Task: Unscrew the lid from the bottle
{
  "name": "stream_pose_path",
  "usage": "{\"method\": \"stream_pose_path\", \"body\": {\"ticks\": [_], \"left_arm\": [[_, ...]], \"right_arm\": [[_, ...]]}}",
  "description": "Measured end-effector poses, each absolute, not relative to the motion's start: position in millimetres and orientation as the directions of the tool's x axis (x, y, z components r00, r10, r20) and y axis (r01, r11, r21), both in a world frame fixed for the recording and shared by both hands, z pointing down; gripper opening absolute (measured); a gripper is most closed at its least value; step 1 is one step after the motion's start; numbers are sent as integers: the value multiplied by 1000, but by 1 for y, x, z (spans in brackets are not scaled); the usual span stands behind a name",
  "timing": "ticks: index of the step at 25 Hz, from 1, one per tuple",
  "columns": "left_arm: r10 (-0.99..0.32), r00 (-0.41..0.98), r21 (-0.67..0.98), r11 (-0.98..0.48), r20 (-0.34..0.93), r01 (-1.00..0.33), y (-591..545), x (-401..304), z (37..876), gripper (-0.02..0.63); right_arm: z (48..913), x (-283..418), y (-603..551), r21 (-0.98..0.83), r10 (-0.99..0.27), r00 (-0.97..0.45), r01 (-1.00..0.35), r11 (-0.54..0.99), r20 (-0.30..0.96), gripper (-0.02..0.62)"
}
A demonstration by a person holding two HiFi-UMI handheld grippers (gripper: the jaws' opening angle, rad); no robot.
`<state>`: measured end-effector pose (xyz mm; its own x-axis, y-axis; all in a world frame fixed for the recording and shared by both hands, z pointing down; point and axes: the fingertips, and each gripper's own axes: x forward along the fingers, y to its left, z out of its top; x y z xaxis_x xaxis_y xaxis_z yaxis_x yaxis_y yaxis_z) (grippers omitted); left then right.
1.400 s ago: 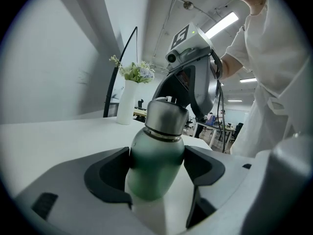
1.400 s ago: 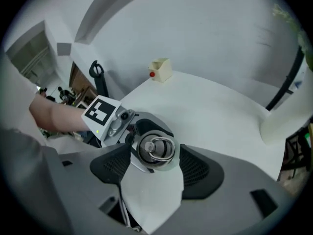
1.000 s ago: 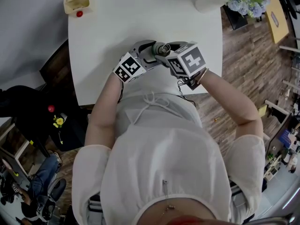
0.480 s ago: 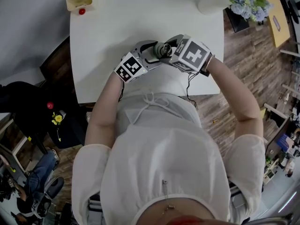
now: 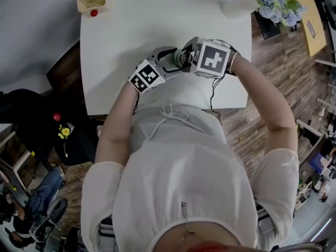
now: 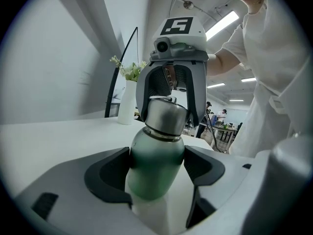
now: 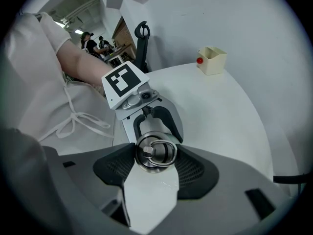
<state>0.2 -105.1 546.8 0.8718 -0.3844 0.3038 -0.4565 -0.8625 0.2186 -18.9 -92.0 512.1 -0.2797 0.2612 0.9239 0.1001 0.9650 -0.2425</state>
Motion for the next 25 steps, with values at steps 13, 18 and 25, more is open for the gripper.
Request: {"method": "stream_pose_path", "body": {"ticks": [13,18,25], "left_arm": [[-388,870,226,-858,303,-462,-104,-2,544,357],[-388,867,223,-857,314,-464,-103,-3,545,357],[-386,865,224,-857,321,-465,-104,0,544,357]], "right_arm": [[491,-2,-103,-264,256,-322,19,964,911,265],[496,21,-108,-255,224,-337,-48,966,914,265],[534,57,-105,-274,209,-354,-145,951,912,267]]}}
